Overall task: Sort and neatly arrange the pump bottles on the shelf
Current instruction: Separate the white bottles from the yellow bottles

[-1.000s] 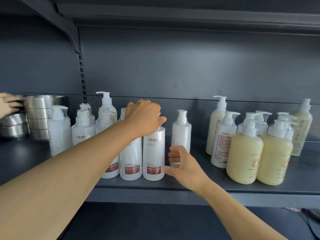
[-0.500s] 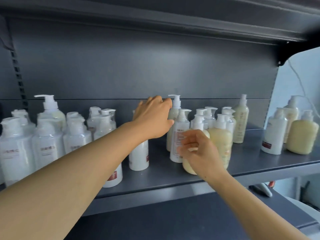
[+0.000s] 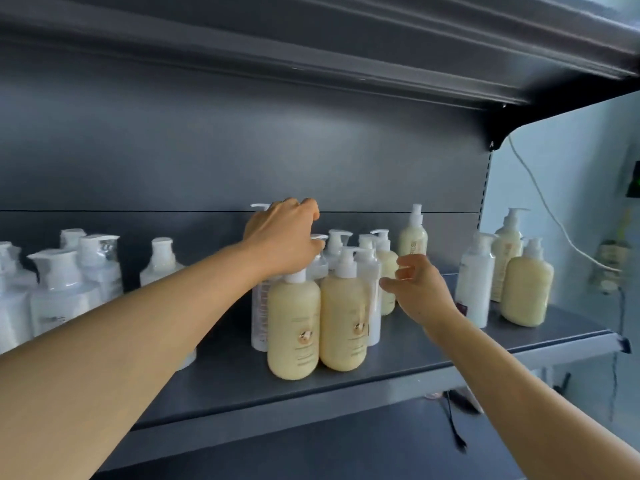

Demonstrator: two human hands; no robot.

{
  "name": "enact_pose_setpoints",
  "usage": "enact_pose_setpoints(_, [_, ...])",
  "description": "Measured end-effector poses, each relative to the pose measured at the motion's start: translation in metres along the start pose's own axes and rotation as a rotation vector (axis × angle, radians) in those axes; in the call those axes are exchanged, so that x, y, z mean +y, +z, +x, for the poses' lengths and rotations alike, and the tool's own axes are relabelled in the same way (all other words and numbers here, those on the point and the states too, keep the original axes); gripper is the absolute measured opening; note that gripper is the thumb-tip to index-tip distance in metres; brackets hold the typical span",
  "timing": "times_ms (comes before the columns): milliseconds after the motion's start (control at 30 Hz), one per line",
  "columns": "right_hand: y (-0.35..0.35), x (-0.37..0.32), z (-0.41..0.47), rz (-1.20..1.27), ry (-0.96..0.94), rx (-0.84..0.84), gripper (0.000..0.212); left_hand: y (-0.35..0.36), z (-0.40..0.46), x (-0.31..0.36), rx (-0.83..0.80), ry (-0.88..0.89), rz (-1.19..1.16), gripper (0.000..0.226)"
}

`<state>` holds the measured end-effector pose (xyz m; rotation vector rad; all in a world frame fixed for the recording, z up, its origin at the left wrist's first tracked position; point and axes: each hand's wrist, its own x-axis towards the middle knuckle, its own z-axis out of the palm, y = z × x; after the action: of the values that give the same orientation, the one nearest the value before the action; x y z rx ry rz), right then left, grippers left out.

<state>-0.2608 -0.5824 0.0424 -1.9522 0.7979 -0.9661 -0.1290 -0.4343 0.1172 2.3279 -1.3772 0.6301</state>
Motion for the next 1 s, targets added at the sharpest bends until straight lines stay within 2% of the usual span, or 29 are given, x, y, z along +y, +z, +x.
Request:
enact_pose_setpoints(167, [0.0,0.019,0.04,0.033,0.017,-0.247,0.065,0.017,0.034,0.015,-0.094,-0.119,0.076,0.035])
enact_pose_setpoints(267, [0.006,0.021,0.055,0.05,-0.042,-0.383,0.059,0.027,0.049,0.014,-0.179,-0.205,0.098,0.03])
enact_pose_setpoints(400, [0.008,0.023,0.065,0.074,-0.11,-0.489,0.039,0.032,0.057,0.013,-0.297,-0.252,0.142,0.025])
enact_pose_setpoints(567, [0.005,0.03,0.072,0.088,-0.129,-0.475,0.039,0.031,0.062,0.016,-0.307,-0.306,0.165,0.023])
enact_pose_setpoints(667, [-0.001,0.034,0.072,0.087,-0.128,-0.445,0.049,0.029,0.063,0.02,-0.353,-0.32,0.138,0.027])
enact_pose_setpoints(733, [-0.006,0.038,0.072,0.08,-0.116,-0.408,0.055,0.028,0.064,0.025,-0.371,-0.311,0.142,0.024])
enact_pose_setpoints(833, [-0.018,0.044,0.071,0.092,-0.102,-0.361,0.059,0.029,0.07,0.033,-0.316,-0.291,0.122,0.01])
enact_pose_setpoints(1000, [-0.044,0.048,0.071,0.123,-0.09,-0.312,0.054,0.031,0.085,0.064,-0.31,-0.216,0.078,0.012])
